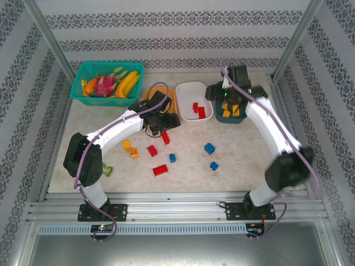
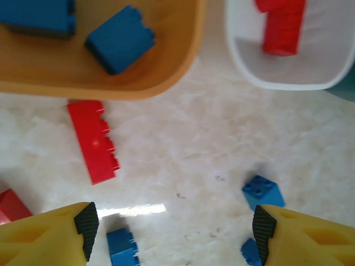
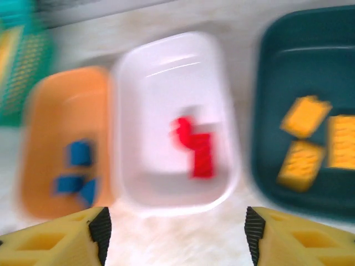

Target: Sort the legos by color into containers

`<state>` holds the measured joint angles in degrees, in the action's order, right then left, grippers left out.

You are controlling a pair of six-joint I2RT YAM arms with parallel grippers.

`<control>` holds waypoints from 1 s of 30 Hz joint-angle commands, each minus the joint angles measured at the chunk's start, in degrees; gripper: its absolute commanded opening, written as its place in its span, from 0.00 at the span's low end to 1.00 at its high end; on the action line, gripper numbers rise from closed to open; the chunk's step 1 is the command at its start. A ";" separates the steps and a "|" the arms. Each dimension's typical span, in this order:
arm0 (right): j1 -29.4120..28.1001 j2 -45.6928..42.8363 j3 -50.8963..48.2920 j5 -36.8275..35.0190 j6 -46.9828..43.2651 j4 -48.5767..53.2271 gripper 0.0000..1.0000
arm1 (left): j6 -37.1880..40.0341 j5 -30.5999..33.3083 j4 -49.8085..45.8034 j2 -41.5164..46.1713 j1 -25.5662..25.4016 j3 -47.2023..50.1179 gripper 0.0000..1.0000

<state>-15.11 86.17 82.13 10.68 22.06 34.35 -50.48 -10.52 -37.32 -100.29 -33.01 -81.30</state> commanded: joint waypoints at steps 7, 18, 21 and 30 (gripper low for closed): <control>-7.87 -25.43 -36.55 16.48 13.71 -18.15 0.94 | -6.47 6.92 -0.58 -7.54 -1.08 0.17 0.72; -8.52 -30.51 -40.90 16.08 15.42 -15.61 0.92 | -8.22 9.67 1.22 -13.90 -1.97 0.18 0.64; -8.47 -29.67 -40.11 16.44 15.23 -15.39 0.91 | -8.16 10.05 0.93 -15.78 -2.09 -0.60 0.58; -8.49 -28.38 -38.15 16.39 14.24 -14.01 0.89 | -8.17 12.01 -1.17 -14.99 -3.14 -0.51 0.31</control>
<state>-23.14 57.49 41.82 26.30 36.93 20.08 -58.19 -0.36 -36.91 -115.90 -34.74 -81.14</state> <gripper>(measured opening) 0.894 0.326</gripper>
